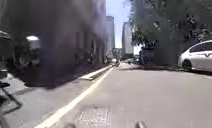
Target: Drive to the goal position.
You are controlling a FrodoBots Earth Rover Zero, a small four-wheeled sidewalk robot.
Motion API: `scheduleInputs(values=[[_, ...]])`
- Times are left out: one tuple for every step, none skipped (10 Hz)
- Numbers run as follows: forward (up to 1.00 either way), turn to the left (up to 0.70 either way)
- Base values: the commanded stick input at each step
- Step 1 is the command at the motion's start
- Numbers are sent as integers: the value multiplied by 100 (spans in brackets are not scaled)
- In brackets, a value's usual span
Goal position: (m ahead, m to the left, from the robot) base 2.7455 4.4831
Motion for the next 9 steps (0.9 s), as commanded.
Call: scheduleInputs(values=[[70, -14], [70, -14], [70, -11], [70, 0], [70, 0], [70, 0], [70, 0], [70, 0], [70, 0]])
